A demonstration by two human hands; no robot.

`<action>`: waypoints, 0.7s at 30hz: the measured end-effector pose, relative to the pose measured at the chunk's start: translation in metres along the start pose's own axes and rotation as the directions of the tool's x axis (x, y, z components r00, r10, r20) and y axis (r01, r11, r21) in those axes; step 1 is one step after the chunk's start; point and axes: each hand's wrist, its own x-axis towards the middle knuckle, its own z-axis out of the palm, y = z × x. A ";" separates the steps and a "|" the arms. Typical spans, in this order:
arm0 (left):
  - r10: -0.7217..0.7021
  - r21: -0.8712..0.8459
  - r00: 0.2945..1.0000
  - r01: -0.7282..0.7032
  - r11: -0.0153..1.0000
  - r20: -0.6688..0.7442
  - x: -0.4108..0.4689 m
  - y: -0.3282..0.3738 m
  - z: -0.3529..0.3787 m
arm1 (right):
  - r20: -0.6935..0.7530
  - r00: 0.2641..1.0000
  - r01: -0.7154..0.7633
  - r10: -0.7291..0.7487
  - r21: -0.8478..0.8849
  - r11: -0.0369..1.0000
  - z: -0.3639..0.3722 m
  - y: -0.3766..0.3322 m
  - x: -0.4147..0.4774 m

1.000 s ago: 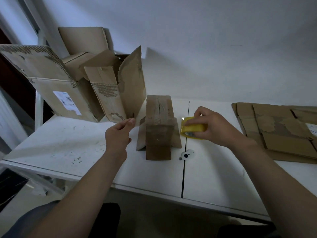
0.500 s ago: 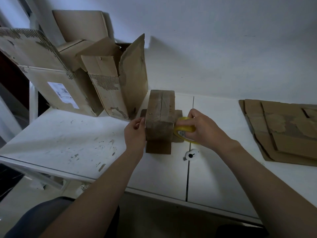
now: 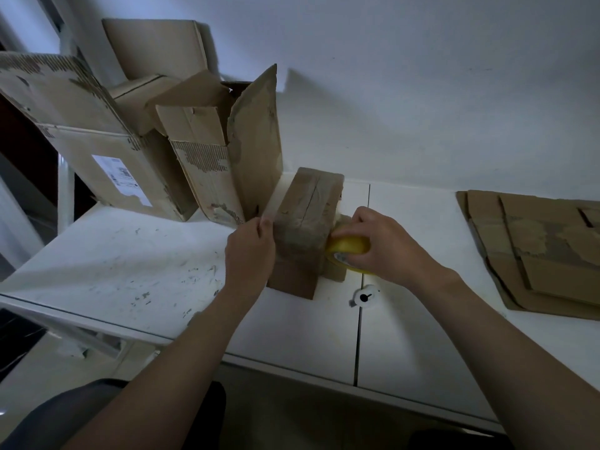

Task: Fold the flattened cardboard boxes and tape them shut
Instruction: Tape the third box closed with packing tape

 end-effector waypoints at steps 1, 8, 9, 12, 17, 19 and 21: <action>-0.007 -0.003 1.000 0.007 1.000 0.020 -0.002 0.002 -0.003 | 0.011 1.000 0.021 -0.021 0.001 1.000 0.000 -0.002 -0.001; -0.045 0.266 0.985 -0.002 0.964 0.169 -0.013 0.007 -0.007 | 0.075 0.996 0.039 -0.042 0.034 0.999 0.015 -0.016 -0.005; -0.036 0.315 0.987 -0.016 0.949 0.158 -0.015 0.008 -0.004 | 0.075 0.997 0.032 -0.035 0.035 0.999 0.016 -0.016 -0.005; -0.083 0.275 0.989 0.047 0.960 0.121 -0.008 0.005 -0.004 | 0.067 0.998 0.016 -0.019 0.056 0.998 0.017 -0.015 -0.005; -0.109 0.028 0.989 0.106 0.994 0.096 0.009 -0.011 -0.013 | 0.103 0.995 -0.017 0.005 0.107 0.994 0.015 -0.012 -0.006; -0.081 -0.026 0.996 0.082 0.996 0.048 0.011 -0.015 -0.015 | 0.142 0.990 -0.027 0.009 0.123 0.992 0.013 -0.013 -0.006; -0.025 0.019 1.000 0.025 0.999 -0.006 0.008 -0.016 -0.017 | 0.184 0.983 -0.047 0.019 0.146 0.988 0.013 -0.016 -0.005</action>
